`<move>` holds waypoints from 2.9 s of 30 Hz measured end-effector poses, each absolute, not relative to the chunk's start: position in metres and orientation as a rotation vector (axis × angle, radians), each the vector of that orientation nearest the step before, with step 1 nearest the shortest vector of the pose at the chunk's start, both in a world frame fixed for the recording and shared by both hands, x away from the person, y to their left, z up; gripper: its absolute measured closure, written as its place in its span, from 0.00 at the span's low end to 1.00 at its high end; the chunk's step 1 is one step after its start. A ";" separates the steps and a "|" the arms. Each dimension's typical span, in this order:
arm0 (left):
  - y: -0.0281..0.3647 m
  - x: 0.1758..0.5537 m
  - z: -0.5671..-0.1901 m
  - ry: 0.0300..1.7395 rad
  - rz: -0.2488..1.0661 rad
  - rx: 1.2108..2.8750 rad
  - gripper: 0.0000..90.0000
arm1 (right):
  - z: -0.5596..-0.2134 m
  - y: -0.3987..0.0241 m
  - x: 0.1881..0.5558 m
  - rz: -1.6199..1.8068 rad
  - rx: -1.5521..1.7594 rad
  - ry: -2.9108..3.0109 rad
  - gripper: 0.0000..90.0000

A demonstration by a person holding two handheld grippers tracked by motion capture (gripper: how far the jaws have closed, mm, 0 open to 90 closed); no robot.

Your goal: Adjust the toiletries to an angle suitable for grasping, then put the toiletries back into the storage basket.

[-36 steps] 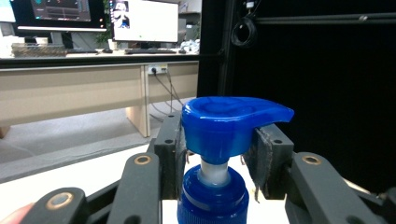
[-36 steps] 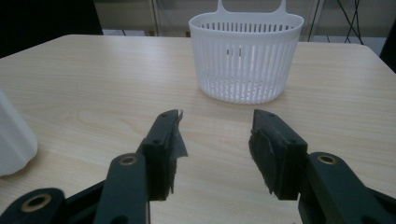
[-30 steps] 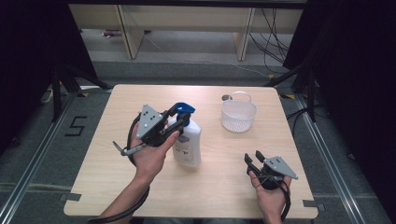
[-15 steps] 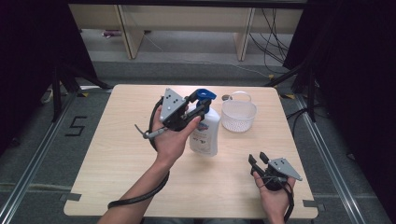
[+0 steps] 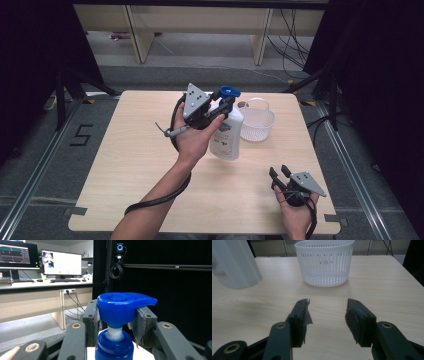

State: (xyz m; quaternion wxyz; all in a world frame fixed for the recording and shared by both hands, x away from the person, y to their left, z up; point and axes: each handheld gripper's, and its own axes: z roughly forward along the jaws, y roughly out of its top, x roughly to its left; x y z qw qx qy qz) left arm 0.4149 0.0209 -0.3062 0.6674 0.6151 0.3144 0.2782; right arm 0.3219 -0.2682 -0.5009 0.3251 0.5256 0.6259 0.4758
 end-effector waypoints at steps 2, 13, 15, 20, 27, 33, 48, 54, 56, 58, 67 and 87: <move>0.019 0.418 -0.301 0.709 0.621 1.375 0.67 | -0.501 -0.269 0.320 1.263 1.383 1.645 0.59; 0.008 0.430 -0.286 0.698 0.617 1.390 0.67 | -0.506 -0.279 0.319 1.242 1.419 1.592 0.59; 0.006 0.433 -0.284 0.692 0.611 1.390 0.67 | -0.506 -0.281 0.320 1.257 1.414 1.603 0.59; 0.002 0.435 -0.279 0.679 0.605 1.383 0.67 | -0.508 -0.282 0.326 1.268 1.420 1.589 0.59; -0.008 0.435 -0.268 0.668 0.611 1.384 0.67 | -0.507 -0.284 0.335 1.257 1.391 1.602 0.58; -0.013 0.438 -0.266 0.669 0.606 1.381 0.67 | -0.507 -0.282 0.337 1.271 1.389 1.601 0.58; -0.019 0.450 -0.259 0.701 0.639 1.361 0.67 | -0.506 -0.283 0.323 1.238 1.413 1.602 0.58; -0.020 0.457 -0.251 0.704 0.637 1.349 0.67 | -0.504 -0.281 0.320 1.209 1.391 1.594 0.58; -0.020 0.459 -0.249 0.705 0.638 1.347 0.67 | -0.505 -0.279 0.320 1.229 1.422 1.597 0.58; -0.022 0.460 -0.247 0.709 0.644 1.343 0.67 | -0.507 -0.280 0.320 1.202 1.397 1.612 0.58; -0.028 0.471 -0.250 0.717 0.662 1.355 0.67 | -0.507 -0.277 0.321 1.225 1.389 1.612 0.58; -0.035 0.492 -0.249 0.747 0.680 1.352 0.67 | -0.509 -0.279 0.322 1.213 1.403 1.610 0.58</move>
